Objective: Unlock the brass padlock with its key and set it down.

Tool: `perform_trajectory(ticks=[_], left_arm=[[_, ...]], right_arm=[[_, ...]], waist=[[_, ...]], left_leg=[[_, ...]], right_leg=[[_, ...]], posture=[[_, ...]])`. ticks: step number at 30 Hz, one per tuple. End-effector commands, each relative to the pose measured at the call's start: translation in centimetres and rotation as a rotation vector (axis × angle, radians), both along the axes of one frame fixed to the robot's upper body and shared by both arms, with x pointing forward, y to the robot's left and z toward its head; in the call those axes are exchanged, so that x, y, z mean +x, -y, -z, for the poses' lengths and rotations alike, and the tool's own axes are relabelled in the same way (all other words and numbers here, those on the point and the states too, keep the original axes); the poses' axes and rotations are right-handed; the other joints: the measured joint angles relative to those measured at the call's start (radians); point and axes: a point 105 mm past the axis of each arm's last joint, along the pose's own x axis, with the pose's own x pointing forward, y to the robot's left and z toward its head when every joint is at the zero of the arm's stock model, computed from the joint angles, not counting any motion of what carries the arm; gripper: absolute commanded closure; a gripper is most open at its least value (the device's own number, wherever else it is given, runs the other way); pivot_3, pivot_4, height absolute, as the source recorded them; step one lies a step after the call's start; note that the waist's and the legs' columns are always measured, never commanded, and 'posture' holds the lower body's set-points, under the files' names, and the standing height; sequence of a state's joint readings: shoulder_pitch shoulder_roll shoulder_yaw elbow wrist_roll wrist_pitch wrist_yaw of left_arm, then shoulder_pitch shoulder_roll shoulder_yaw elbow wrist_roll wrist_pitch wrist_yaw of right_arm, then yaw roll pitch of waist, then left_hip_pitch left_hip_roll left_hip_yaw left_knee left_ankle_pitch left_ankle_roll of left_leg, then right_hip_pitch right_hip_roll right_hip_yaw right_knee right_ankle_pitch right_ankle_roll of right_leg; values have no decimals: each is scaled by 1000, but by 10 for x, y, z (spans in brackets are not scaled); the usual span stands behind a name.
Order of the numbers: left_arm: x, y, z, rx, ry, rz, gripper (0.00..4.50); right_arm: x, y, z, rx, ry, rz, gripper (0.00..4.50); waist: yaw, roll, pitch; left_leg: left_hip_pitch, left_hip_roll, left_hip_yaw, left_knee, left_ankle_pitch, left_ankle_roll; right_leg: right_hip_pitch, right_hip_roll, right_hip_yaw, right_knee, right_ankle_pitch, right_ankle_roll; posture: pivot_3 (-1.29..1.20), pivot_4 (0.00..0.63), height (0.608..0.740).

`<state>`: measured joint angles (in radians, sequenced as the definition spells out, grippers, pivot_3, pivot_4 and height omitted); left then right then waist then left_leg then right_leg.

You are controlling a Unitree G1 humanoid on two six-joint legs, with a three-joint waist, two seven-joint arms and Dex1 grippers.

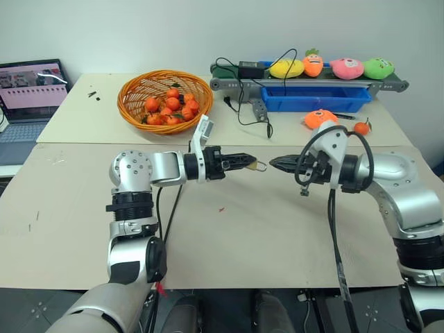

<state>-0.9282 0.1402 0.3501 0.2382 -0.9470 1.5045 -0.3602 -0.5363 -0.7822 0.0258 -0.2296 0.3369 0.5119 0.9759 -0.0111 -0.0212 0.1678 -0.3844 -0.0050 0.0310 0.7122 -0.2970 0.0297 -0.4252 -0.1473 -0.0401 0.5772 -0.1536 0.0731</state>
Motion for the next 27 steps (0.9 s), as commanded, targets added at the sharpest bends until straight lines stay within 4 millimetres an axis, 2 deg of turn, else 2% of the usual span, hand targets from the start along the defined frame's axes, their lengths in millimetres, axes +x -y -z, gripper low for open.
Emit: perform_trajectory(ticks=[1, 5, 10, 27], left_arm=[[0, 4, -17, -37, 51, 21, 4490], [1, 4, -22, -39, 63, 24, 4490], [1, 3, -20, -38, 59, 18, 4490], [3, 6, -24, -67, 59, -1, 4490]], right_arm=[[-4, 2, -6, -6, 41, -5, 4455], [-5, 2, 2, -12, 29, -2, 4455], [-5, -1, 3, -4, 35, -4, 4455], [-11, -17, -24, 18, 96, -49, 4455]], waist=[[0, 0, 0], [0, 0, 0], [0, 0, 0], [0, 0, 0]], left_leg=[[0, 0, 0, 0, 0, 0], [0, 0, 0, 0, 0, 0], [0, 0, 0, 0, 0, 0], [0, 0, -1, 0, 0, 0]], right_leg=[[0, 0, 0, 0, 0, 0], [0, 0, 0, 0, 0, 0], [0, 0, 0, 0, 0, 0], [0, 0, 0, 0, 0, 0]], posture=[[0, 150, 740], [0, 150, 740], [0, 150, 740], [0, 150, 740]])
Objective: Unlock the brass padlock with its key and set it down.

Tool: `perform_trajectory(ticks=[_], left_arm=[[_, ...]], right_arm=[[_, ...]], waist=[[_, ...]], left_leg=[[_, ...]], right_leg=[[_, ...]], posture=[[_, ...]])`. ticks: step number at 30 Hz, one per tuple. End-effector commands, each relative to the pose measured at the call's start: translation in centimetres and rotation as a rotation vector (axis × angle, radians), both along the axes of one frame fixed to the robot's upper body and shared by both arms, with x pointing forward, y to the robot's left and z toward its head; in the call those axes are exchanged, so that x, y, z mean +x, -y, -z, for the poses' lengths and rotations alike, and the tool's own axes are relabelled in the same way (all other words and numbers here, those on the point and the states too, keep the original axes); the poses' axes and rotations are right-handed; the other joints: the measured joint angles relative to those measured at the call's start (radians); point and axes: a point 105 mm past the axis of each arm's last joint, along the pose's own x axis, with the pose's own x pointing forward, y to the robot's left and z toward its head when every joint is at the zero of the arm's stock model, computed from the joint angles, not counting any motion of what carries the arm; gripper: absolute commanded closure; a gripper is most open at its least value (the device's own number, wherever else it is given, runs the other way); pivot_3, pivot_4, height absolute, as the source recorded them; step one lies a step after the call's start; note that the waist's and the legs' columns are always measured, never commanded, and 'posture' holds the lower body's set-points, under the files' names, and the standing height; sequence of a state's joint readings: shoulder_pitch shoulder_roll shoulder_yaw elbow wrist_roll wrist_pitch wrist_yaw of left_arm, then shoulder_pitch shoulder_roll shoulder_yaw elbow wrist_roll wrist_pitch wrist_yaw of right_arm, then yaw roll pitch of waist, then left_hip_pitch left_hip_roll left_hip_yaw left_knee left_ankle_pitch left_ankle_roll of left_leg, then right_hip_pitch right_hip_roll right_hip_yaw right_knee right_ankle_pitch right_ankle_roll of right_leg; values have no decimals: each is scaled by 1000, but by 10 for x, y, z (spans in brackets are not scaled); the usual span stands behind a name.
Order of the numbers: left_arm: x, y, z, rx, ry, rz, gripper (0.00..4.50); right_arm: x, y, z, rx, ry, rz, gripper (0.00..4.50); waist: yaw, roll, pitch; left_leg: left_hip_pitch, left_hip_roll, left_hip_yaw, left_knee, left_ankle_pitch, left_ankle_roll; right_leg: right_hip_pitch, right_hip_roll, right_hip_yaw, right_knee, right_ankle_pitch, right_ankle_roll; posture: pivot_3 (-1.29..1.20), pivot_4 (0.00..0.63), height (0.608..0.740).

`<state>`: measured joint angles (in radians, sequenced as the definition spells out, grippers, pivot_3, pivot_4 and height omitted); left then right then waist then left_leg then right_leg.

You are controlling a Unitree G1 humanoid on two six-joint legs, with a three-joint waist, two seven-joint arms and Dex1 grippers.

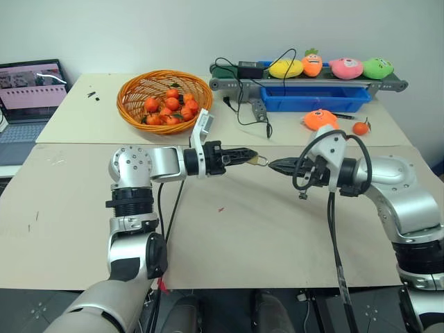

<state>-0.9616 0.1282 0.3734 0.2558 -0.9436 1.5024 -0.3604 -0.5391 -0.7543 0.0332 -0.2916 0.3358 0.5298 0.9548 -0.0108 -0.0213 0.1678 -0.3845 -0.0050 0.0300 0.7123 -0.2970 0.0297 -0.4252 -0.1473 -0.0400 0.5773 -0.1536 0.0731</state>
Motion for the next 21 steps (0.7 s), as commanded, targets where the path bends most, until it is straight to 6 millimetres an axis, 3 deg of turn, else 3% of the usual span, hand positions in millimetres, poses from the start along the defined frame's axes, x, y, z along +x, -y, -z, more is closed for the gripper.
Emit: perform_trajectory(ticks=[1, 21], left_arm=[[2, 4, -15, -45, 47, -6, 4490], [-1, 9, -12, -55, 42, -3, 4490]], right_arm=[[-5, -4, -19, 8, 63, -18, 4455], [-4, -3, -26, 6, 74, -14, 4455]], waist=[[0, 0, 0], [0, 0, 0]], left_leg=[[0, 0, 0, 0, 0, 0], [0, 0, 0, 0, 0, 0]], right_leg=[[0, 0, 0, 0, 0, 0], [0, 0, 0, 0, 0, 0]], posture=[[0, 150, 740], [0, 150, 740]])
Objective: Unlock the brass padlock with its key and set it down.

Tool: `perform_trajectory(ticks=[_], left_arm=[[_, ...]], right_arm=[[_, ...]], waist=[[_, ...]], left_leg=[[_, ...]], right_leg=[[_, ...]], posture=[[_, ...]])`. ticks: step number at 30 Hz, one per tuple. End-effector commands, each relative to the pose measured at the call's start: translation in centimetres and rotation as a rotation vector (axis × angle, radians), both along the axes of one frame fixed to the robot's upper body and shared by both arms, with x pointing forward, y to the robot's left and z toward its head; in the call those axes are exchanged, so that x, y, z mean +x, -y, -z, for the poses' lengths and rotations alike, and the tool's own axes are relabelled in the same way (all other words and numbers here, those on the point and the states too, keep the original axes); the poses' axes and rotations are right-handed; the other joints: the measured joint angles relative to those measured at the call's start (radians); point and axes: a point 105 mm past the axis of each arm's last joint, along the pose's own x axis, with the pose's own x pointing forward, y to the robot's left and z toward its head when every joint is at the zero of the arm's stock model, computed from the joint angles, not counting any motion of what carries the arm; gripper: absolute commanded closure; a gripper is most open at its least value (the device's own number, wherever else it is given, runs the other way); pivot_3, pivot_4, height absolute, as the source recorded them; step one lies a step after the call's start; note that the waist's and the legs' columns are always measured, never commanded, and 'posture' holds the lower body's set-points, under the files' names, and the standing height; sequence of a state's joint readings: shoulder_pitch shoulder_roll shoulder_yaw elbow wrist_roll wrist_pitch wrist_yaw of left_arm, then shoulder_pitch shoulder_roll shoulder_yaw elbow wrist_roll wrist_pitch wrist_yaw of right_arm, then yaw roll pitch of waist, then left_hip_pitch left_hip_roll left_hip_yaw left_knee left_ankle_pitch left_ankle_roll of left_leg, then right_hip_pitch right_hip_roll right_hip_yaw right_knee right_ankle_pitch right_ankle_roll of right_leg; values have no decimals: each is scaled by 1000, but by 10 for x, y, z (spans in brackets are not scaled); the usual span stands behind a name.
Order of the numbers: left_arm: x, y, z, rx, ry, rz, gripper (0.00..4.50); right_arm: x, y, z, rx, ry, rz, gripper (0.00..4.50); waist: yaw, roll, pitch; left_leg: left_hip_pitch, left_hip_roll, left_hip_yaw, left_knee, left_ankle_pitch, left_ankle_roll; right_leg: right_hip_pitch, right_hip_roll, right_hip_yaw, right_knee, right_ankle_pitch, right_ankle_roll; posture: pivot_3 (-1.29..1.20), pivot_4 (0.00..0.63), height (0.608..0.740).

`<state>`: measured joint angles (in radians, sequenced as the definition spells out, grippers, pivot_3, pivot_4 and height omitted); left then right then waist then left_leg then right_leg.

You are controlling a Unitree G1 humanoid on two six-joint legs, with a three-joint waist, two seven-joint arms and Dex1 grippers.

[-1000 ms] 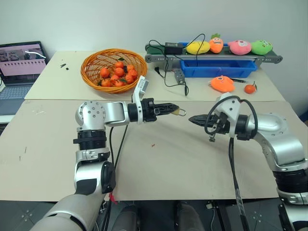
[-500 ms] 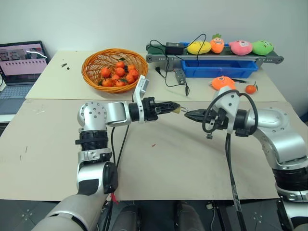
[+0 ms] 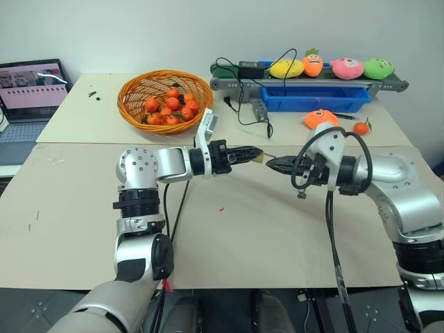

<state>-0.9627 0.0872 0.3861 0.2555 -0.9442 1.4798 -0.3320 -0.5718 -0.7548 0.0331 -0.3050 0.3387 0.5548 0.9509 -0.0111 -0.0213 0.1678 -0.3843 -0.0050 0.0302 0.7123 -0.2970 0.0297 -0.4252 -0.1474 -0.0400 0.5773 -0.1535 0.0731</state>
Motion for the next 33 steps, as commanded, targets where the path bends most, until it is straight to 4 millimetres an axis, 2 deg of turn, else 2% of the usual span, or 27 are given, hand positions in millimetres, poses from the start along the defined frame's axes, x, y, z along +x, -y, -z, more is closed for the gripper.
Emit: perform_trajectory(ticks=[1, 10, 28, 33], left_arm=[[-2, 1, -10, -30, 42, 5, 4490], [-4, 2, -6, -28, 32, 8, 4490], [-9, -2, -3, -27, 27, -5, 4490], [-10, -4, 0, -20, 21, -10, 4490]], right_arm=[[-4, 0, -17, 6, 55, -10, 4455], [-3, 2, -22, 0, 65, -10, 4455], [10, 1, -12, -10, 51, -28, 4455], [8, 1, -15, -5, 53, -38, 4455]], waist=[[0, 0, 0], [0, 0, 0], [0, 0, 0], [0, 0, 0]], left_leg=[[0, 0, 0, 0, 0, 0], [0, 0, 0, 0, 0, 0], [0, 0, 0, 0, 0, 0], [0, 0, 0, 0, 0, 0]], right_leg=[[0, 0, 0, 0, 0, 0], [0, 0, 0, 0, 0, 0], [0, 0, 0, 0, 0, 0], [0, 0, 0, 0, 0, 0]], posture=[[0, 150, 740], [0, 150, 740], [0, 150, 740], [0, 150, 740]])
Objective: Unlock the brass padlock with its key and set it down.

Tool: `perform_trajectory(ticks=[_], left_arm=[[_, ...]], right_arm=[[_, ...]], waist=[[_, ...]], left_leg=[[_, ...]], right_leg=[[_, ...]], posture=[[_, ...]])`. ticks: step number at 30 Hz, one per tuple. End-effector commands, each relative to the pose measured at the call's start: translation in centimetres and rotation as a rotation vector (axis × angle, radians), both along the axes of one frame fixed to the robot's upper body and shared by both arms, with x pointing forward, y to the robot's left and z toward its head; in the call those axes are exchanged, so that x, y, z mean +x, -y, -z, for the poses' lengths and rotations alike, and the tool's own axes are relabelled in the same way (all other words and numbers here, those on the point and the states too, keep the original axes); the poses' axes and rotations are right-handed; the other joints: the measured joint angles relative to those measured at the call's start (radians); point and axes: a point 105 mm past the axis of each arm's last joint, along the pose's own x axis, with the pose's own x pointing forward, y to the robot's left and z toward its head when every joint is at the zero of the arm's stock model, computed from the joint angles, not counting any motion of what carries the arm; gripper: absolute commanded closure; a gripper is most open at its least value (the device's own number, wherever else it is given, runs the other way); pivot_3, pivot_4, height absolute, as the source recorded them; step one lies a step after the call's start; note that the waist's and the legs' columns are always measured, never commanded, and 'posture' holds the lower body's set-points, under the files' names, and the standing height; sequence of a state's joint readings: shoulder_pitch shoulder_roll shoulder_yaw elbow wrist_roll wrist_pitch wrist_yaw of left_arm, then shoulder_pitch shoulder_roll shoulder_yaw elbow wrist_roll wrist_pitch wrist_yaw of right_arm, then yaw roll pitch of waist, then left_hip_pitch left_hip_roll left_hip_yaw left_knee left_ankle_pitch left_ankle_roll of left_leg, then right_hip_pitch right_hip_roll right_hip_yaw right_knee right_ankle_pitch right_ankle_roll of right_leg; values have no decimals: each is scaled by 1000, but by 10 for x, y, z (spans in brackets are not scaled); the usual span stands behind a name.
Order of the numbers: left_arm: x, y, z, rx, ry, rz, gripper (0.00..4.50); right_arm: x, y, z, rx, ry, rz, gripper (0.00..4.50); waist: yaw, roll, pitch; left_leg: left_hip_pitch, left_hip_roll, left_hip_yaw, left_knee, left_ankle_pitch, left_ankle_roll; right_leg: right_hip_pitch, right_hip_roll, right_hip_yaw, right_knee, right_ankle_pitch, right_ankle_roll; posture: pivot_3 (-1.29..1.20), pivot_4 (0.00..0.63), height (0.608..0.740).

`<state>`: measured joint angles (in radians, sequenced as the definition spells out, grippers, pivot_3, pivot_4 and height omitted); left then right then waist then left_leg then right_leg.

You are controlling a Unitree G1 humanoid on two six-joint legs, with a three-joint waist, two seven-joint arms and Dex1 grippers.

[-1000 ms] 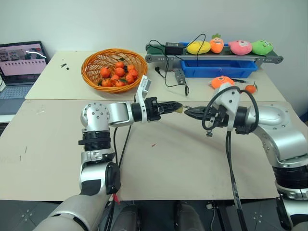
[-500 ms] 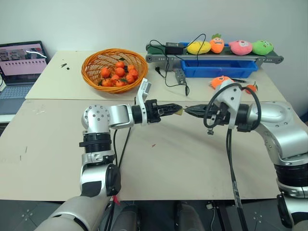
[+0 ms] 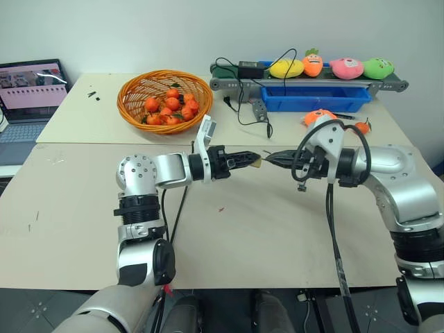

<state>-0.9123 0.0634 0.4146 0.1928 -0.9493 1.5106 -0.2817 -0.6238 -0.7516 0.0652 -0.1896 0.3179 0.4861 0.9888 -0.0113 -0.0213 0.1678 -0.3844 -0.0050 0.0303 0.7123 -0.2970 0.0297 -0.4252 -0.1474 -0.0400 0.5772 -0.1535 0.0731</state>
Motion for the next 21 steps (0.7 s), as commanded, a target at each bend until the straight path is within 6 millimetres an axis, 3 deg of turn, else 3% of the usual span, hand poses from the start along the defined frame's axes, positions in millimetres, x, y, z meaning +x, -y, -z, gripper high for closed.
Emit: perform_trajectory(ticks=[1, 9, 14, 21], left_arm=[[-5, 0, -10, -30, 38, 18, 4490], [-4, -16, 5, 44, 20, -4, 4490], [-8, -26, 23, 111, -11, 2, 4490], [-12, -34, 57, 193, -97, -14, 4490]], right_arm=[[-7, -2, -21, 20, 53, -33, 4455], [-39, 17, -48, 14, -42, -59, 4455], [-40, 26, -39, -17, -52, -7, 4455], [-38, 20, -30, 2, -45, 15, 4455]], waist=[[0, 0, 0], [2, 0, 0], [1, 0, 0], [1, 0, 0]], left_leg=[[0, 0, 0, 0, 0, 0], [0, 0, 0, 0, 0, 1], [1, 0, 0, 0, -1, 1], [1, 0, 0, 0, -1, 1]], right_leg=[[0, 0, 0, 0, 0, 0], [0, 0, 0, 0, 0, 0], [1, 0, 0, 0, 0, 0], [0, 0, 1, 0, 0, 0]], posture=[[0, 150, 740], [0, 150, 740], [0, 150, 740], [0, 150, 740]])
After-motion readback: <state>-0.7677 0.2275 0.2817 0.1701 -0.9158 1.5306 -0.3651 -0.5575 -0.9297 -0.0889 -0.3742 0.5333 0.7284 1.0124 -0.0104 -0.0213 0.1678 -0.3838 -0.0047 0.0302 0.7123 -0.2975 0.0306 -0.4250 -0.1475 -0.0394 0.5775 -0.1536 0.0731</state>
